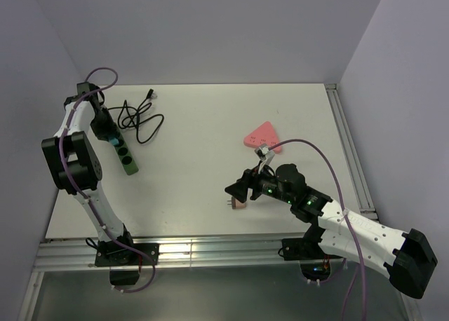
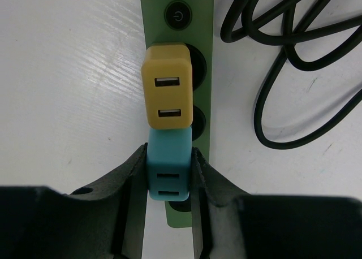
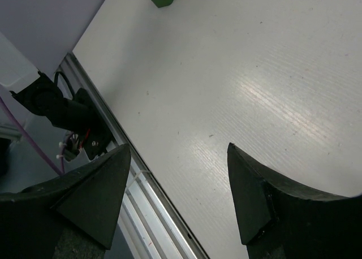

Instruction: Insert the plug

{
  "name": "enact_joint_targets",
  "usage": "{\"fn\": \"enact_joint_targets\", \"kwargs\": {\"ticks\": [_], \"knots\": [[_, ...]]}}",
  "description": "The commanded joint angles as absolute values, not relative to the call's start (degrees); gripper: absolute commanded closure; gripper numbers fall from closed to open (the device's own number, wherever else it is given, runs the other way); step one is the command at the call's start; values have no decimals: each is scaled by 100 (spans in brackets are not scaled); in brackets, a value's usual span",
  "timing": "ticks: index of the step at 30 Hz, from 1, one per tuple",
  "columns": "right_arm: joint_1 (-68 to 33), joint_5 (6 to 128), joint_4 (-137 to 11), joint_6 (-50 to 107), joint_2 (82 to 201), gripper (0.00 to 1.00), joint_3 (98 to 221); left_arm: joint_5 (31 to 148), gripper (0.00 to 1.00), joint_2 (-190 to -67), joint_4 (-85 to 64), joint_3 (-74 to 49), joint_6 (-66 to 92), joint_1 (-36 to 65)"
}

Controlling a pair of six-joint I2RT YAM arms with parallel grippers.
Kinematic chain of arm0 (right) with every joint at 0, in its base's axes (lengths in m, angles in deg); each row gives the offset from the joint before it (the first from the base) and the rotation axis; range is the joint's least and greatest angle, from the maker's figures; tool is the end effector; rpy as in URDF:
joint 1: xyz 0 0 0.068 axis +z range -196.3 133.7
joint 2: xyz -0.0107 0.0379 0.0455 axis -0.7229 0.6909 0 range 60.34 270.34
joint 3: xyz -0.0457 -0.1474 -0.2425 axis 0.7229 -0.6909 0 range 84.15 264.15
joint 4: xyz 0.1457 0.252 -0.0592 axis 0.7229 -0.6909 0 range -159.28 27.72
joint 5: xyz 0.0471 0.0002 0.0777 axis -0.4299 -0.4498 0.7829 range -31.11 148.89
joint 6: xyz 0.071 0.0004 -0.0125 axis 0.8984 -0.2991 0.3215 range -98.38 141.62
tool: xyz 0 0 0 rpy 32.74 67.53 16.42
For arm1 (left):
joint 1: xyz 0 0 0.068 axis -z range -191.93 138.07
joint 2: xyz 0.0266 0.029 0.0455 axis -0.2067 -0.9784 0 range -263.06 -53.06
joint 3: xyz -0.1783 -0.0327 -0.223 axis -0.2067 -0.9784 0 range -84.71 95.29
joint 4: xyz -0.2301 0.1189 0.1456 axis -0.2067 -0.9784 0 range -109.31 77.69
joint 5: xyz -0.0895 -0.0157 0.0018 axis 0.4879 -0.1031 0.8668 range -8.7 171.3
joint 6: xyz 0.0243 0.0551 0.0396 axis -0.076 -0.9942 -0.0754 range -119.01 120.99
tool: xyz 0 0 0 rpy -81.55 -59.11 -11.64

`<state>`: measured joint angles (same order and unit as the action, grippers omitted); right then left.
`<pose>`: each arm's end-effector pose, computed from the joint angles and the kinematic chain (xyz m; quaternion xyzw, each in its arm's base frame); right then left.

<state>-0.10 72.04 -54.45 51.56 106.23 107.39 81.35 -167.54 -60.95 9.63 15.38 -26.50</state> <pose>0.1545 0.1807 0.2267 -0.1805 0.7694 0.4451 0.4212 0.4551 0.1182 0.2019 -0.2457 0.9517 -0.0001 0.1842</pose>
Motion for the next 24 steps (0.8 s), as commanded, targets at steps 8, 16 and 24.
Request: {"fn": "enact_joint_targets", "kwargs": {"ticks": [8,16,24], "knots": [[-77,7172,-5244,5098,10648,24,10709,7585,100,-17286,-5652,169,1620,-2591],[-86,7181,-5200,5107,10683,24,10700,7681,100,-17330,-5582,186,1593,-2599],[-183,7348,-5174,5150,10850,24,10708,7980,100,-16716,-5599,160,1655,-2590]]}}
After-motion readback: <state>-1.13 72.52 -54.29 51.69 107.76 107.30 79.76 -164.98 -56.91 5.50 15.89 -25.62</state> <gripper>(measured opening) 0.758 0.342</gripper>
